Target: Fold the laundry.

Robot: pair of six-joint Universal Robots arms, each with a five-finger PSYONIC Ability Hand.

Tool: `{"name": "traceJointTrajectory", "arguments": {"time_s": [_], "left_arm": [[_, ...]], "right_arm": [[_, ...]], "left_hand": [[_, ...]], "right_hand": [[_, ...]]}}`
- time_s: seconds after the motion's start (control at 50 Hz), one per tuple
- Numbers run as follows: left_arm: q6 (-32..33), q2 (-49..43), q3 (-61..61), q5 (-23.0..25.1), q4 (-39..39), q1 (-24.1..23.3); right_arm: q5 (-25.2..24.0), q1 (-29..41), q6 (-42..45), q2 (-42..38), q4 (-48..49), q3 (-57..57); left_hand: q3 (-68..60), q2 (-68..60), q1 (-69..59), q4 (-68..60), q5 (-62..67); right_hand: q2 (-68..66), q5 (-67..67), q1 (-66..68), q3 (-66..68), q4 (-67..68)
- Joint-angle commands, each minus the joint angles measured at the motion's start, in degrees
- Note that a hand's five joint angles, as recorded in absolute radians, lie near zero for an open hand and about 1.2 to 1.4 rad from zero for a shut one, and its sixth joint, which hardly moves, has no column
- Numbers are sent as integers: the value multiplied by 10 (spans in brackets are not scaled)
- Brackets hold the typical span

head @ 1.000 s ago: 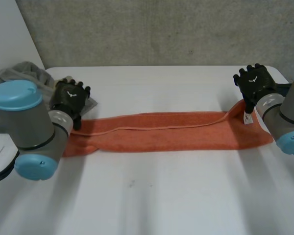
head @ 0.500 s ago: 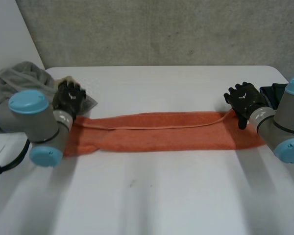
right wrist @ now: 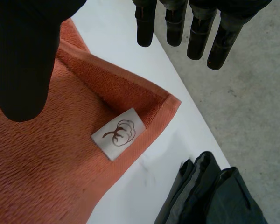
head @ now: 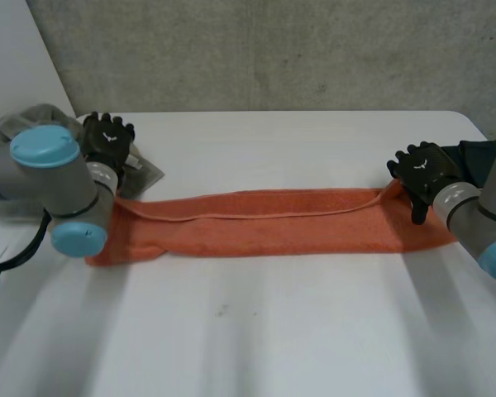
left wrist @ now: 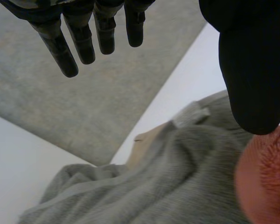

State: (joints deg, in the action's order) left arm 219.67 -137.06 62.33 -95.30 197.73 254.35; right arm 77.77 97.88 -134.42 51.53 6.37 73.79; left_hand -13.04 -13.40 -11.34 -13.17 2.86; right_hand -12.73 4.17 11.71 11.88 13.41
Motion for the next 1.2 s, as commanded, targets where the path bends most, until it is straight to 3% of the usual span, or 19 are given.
{"name": "traceJointTrajectory", "arguments": {"time_s": [0.02,0.1,0.46,0.64,0.76,1.08,1.2], "left_arm": [[-6,77,118,59,4,-25],[-9,86,135,81,2,-33],[4,70,131,89,-11,-61],[95,63,130,87,-30,-54],[97,44,109,88,-27,-49],[86,-83,-57,89,14,-25],[22,-176,-240,74,37,-1]], "right_arm": [[-16,-8,1,10,-25,0],[-32,-6,1,-12,-23,-20],[-64,3,1,-117,-18,-134],[-64,7,1,-134,-17,-153],[-66,7,0,-140,-17,-164],[-75,8,-8,-179,47,-216],[-54,6,-112,-239,109,-329]], "left_hand": [[-14,-10,-31,-13,16],[-14,-10,-31,-13,16],[8,12,-9,9,-6],[20,23,3,21,-18],[18,22,1,19,-16],[5,8,-12,6,-3],[-47,-44,-64,-46,49]], "right_hand": [[27,-42,-17,-19,-34],[27,-42,-17,-19,-34],[27,-42,-17,-19,-34],[27,-42,-17,-19,-34],[27,-42,-17,-19,-34],[27,-42,-17,-19,-34],[27,-42,-17,-19,-34]]}}
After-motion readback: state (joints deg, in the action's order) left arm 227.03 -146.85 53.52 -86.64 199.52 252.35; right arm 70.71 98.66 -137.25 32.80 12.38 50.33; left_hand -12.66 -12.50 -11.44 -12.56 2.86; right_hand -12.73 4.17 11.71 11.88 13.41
